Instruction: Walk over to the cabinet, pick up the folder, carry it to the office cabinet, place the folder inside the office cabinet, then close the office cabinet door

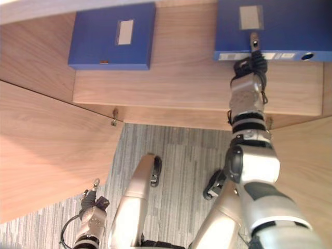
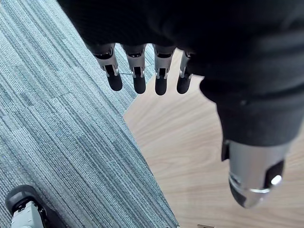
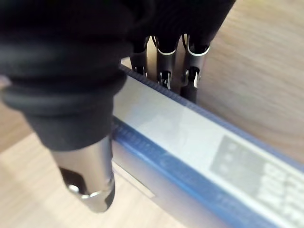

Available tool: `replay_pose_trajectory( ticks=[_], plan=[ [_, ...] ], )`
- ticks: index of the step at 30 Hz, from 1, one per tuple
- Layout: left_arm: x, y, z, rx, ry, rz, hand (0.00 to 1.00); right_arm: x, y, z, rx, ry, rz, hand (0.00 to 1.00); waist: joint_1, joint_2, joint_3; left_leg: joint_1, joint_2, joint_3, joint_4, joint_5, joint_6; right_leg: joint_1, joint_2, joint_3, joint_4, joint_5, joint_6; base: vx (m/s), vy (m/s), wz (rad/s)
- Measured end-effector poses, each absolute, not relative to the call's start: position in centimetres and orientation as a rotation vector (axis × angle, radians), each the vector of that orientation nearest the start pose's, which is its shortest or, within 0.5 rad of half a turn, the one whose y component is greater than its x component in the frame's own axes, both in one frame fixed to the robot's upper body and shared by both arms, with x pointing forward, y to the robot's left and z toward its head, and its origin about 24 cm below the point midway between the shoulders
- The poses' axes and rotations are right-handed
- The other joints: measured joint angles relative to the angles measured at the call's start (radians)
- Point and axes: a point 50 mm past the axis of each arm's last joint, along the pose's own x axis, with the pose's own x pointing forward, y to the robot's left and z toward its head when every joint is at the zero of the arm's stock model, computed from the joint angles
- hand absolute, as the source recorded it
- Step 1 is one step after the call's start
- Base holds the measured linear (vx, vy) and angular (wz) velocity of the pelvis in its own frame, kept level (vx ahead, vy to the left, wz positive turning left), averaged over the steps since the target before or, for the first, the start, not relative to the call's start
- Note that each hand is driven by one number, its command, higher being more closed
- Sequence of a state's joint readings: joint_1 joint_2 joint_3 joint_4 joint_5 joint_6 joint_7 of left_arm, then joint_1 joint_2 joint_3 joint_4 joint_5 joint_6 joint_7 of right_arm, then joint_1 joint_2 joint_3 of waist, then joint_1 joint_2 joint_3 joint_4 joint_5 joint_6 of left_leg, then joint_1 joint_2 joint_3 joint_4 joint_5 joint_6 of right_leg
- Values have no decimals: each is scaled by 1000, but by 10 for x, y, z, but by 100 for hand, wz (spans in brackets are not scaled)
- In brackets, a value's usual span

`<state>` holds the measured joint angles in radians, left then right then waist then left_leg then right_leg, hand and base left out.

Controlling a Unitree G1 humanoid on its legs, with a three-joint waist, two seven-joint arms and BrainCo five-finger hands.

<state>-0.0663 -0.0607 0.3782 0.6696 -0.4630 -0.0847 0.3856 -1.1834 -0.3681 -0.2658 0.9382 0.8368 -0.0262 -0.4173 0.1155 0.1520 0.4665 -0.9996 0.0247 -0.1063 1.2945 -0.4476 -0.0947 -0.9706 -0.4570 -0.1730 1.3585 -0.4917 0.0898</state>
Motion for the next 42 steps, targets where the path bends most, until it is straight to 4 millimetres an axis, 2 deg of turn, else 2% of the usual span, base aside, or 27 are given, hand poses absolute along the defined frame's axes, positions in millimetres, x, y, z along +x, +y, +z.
replay_pose_trajectory(
  ticks=[5,7,12,15,17,21,26,29,32,33,34,35,36,37,39,41,42],
  plan=[
    [194,213,-96,-524,579,848,0,415,-225,218,563,-135,-387,0,-4,-5,-3,52,17,2,-69,21,-5,49,16,-23,-66,21,-5,61,-58,-5],
    [195,212,-95,-526,573,830,0,415,-223,208,456,-105,-368,0,-6,-19,-14,63,18,6,-97,31,-5,55,20,-26,-86,27,-7,45,-53,-4],
    [197,209,-92,-498,549,759,0,411,-221,175,26,-33,-286,0,-12,-29,-21,122,30,6,-157,46,-8,118,34,-50,-148,43,-8,52,-42,-3],
    [196,212,-84,-480,496,723,0,409,-217,164,-224,-8,-201,0,-16,-42,-29,148,35,15,-202,61,-7,137,40,-55,-184,57,-10,49,-38,-6],
    [195,212,-83,-463,488,699,0,407,-215,159,-331,6,-162,0,-17,-43,-29,167,40,15,-214,63,-7,157,44,-61,-198,59,-10,51,-33,-7],
    [194,215,-76,-449,444,651,0,404,-200,146,-600,31,-30,0,-17,-63,-33,207,61,33,-242,63,-7,186,63,-62,-228,67,-12,52,-27,-14],
    [196,214,-69,-440,405,611,0,400,-184,128,-761,68,64,0,-18,-72,-34,272,74,48,-278,63,-8,238,76,-59,-260,73,-10,36,-18,-12],
    [190,216,-71,-420,417,608,0,391,-175,102,-787,117,125,0,-18,-85,-38,333,106,67,-332,71,-12,293,113,-64,-333,105,-24,50,7,-28],
    [181,218,-74,-405,438,612,0,370,-177,57,-846,227,184,0,-18,-122,-49,441,123,99,-448,106,-8,386,144,-70,-454,156,-25,88,30,-25],
    [178,220,-74,-389,437,607,0,359,-180,38,-860,285,206,0,-20,-139,-58,486,122,113,-500,124,-7,425,149,-72,-503,175,-26,103,34,-22],
    [177,222,-73,-383,433,605,0,353,-182,29,-861,311,215,0,-21,-148,-62,507,122,118,-525,132,-5,441,152,-73,-526,184,-24,103,30,-19],
    [175,226,-71,-361,427,609,0,341,-187,11,-868,372,236,0,-20,-161,-71,549,126,131,-578,150,-3,477,165,-74,-580,207,-25,92,29,-23],
    [174,231,-70,-344,422,623,0,324,-195,-11,-854,470,257,0,-16,-175,-84,585,132,146,-637,174,-1,507,181,-76,-642,235,-25,100,32,-25],
    [172,234,-70,-332,422,629,0,312,-200,-23,-841,523,267,0,-16,-184,-95,597,134,152,-669,188,-3,516,189,-78,-673,249,-26,98,21,-23],
    [166,249,-69,-308,415,673,0,262,-214,-69,-804,711,313,0,-23,-221,-131,648,149,173,-804,248,-5,558,225,-97,-801,304,-32,92,-13,-19],
    [160,261,-68,-279,414,703,0,229,-220,-87,-802,794,363,0,-32,-247,-157,697,167,187,-890,284,-15,595,258,-105,-877,331,-38,124,-65,-22],
    [155,268,-67,-264,416,717,0,218,-224,-88,-825,797,399,0,-47,-261,-171,731,182,200,-925,294,-19,616,278,-104,-900,333,-42,105,-87,-29]
  ],
)
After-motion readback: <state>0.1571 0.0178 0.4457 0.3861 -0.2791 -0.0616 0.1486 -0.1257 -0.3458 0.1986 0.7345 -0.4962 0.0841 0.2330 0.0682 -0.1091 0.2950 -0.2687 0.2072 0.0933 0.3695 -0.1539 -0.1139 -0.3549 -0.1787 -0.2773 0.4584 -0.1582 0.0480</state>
